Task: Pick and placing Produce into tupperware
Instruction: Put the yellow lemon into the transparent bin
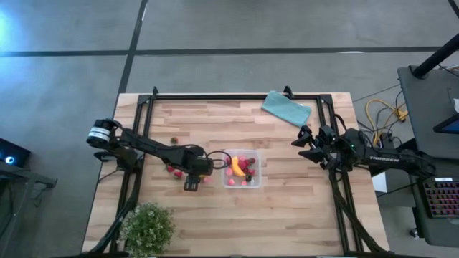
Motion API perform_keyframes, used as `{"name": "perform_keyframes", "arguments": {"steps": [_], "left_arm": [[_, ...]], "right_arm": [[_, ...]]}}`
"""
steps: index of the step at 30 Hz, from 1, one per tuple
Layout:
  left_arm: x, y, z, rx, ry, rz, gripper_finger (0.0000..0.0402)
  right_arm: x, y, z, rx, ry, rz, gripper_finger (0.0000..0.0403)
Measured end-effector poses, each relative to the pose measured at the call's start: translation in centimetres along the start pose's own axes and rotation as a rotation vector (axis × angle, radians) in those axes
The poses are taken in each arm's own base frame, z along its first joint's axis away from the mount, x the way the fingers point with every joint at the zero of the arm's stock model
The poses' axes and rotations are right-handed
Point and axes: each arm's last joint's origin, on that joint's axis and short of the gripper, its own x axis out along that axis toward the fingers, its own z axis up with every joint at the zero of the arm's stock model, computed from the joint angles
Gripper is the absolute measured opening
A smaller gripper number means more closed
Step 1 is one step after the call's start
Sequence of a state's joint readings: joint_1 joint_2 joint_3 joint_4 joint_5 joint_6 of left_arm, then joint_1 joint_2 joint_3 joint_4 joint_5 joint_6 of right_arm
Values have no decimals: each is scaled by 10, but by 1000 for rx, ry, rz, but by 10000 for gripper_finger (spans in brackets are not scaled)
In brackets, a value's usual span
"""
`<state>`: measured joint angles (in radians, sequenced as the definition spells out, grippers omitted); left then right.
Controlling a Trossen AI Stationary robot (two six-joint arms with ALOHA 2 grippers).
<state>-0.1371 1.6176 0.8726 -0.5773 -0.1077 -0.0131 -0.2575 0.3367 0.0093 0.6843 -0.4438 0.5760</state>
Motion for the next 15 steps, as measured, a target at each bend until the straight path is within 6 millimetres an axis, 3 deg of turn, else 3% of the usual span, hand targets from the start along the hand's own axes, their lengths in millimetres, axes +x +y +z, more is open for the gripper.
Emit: {"name": "perform_keyframes", "arguments": {"steps": [7, 15], "left_arm": [[-17, 3, 9, 5, -59, 28, 208], [-61, 15, 48, 50, -254, 56, 186]], "right_arm": [[0, 0, 0, 0, 0, 0, 228], [0, 0, 0, 0, 0, 0, 228]]}}
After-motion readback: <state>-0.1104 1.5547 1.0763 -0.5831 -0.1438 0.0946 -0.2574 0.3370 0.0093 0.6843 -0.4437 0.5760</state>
